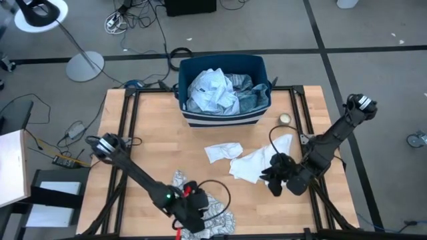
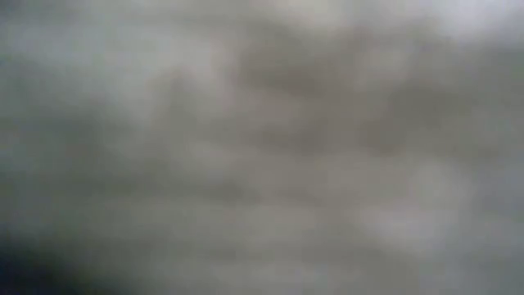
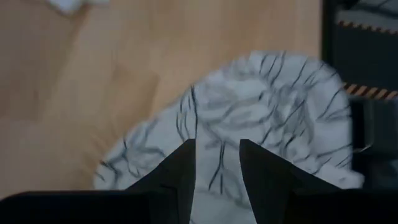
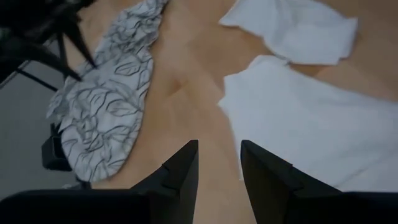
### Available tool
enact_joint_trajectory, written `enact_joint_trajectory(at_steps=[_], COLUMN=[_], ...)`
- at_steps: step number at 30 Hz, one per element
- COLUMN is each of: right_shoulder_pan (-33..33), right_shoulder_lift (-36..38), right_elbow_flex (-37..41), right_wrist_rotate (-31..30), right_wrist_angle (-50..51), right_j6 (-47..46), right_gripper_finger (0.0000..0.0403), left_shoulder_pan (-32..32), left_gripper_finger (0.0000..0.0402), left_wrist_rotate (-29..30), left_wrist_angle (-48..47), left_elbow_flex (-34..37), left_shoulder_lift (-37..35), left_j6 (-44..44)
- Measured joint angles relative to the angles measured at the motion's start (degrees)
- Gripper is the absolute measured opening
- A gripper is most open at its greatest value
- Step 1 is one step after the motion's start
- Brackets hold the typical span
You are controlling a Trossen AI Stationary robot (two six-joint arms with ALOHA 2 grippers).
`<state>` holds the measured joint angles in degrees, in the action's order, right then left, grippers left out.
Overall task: Sort clothes
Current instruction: Put the patterned white polo shirt into the blue bin
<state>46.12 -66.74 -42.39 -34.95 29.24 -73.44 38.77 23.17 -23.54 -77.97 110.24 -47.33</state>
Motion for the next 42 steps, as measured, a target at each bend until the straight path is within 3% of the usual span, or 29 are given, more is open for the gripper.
enact_joint_trajectory(at_steps=[9, 11, 13, 16, 23, 33, 42], right_shoulder_pan=[4.93, 5.70, 6.05, 6.62, 5.95, 5.25, 3.42], right_shoulder_lift=[-7.76, -9.72, -11.81, -15.42, -23.55, -26.34, -26.34], right_elbow_flex=[0.00, 0.00, 0.00, 0.00, 0.00, -0.02, -0.02], right_wrist_rotate=[-2.02, -2.08, -2.21, -3.88, -5.58, -6.97, -21.00], right_wrist_angle=[-3.82, -3.73, -4.13, -4.57, -6.52, -5.90, -5.04], right_j6=[-3.80, -5.44, -6.95, -8.91, -9.55, -7.93, -2.22], right_gripper_finger=[0.0121, 0.0121, 0.0121, 0.0121, 0.0121, 0.0121, 0.0121], left_shoulder_pan=[0.71, -0.08, -0.87, -2.57, -9.51, -20.08, -31.66], left_gripper_finger=[0.0125, 0.0105, 0.0060, 0.0014, 0.0004, 0.0001, 0.0000], left_wrist_rotate=[-0.75, -1.33, -1.00, -0.24, 2.11, 1.74, 1.74], left_wrist_angle=[-1.32, -3.07, -4.06, -6.06, -8.15, -4.34, 8.76], left_elbow_flex=[0.00, -0.15, -0.12, 0.20, 0.11, 0.13, -0.11], left_shoulder_lift=[7.13, 7.21, 6.60, 3.51, -7.67, -24.28, -35.05], left_j6=[-5.19, -6.84, -5.52, -1.43, 9.49, 28.51, 41.50])
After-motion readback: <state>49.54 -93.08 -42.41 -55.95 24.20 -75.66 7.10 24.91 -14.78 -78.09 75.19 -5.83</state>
